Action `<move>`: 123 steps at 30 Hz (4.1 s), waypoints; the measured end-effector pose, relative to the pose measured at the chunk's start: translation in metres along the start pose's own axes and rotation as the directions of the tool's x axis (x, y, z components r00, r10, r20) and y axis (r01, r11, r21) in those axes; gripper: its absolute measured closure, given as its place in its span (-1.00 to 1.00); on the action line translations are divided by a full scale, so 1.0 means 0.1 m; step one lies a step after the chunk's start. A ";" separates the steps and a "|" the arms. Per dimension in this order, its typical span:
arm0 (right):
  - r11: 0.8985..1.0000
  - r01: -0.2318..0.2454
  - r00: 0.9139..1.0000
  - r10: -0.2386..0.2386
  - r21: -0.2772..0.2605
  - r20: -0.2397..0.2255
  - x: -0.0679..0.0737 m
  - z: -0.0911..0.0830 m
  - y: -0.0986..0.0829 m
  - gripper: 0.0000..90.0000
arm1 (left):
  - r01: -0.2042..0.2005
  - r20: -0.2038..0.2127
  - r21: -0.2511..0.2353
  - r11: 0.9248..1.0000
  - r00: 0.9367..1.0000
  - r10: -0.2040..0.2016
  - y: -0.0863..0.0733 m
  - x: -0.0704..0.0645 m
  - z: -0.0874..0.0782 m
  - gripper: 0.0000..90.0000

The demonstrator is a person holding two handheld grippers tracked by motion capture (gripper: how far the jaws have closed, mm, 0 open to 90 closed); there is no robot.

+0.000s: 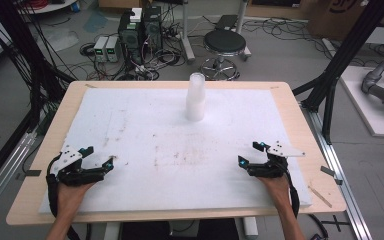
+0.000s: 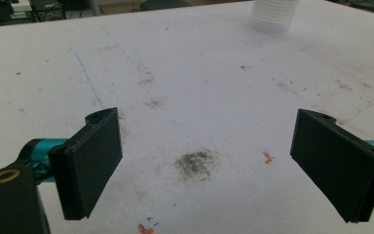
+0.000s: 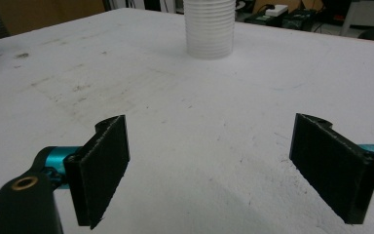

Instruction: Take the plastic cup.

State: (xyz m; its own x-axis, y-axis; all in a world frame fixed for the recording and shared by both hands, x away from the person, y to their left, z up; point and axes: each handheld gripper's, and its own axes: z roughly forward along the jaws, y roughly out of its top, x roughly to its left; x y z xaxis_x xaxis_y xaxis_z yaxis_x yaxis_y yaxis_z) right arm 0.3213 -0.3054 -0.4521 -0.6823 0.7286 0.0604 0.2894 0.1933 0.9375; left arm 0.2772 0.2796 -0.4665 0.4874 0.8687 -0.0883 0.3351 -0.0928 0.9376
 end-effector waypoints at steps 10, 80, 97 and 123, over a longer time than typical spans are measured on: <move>1.000 0.009 1.000 -0.009 -0.005 -0.011 0.00 0.00 0.00 -0.69 | -0.007 -0.014 -0.006 1.000 1.000 0.007 0.00 -0.01 0.00 -0.74; 0.986 0.152 0.975 -0.138 0.069 -0.172 -0.73 0.66 2.17 -0.66 | 0.009 -0.018 -0.012 1.000 1.000 -0.009 0.00 0.00 -0.01 -0.77; 0.975 0.190 0.949 -0.153 0.113 -0.275 -0.75 1.19 2.47 -0.67 | -0.002 -0.028 -0.005 1.000 1.000 0.002 0.00 -0.01 0.00 -0.77; 0.955 0.208 0.938 -0.134 0.209 -0.321 -0.51 1.96 2.29 -0.66 | 0.001 -0.016 -0.001 1.000 1.000 -0.001 0.00 -0.01 0.00 -0.77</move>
State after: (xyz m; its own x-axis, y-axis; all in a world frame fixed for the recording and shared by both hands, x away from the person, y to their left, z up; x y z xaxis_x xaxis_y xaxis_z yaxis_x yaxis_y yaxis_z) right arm 0.5540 -0.1693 -0.3073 -0.8937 0.4467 0.0409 0.2752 0.4739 0.8365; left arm 0.2768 0.2788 -0.4663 0.4738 0.8766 -0.0837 0.3344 -0.0912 0.9380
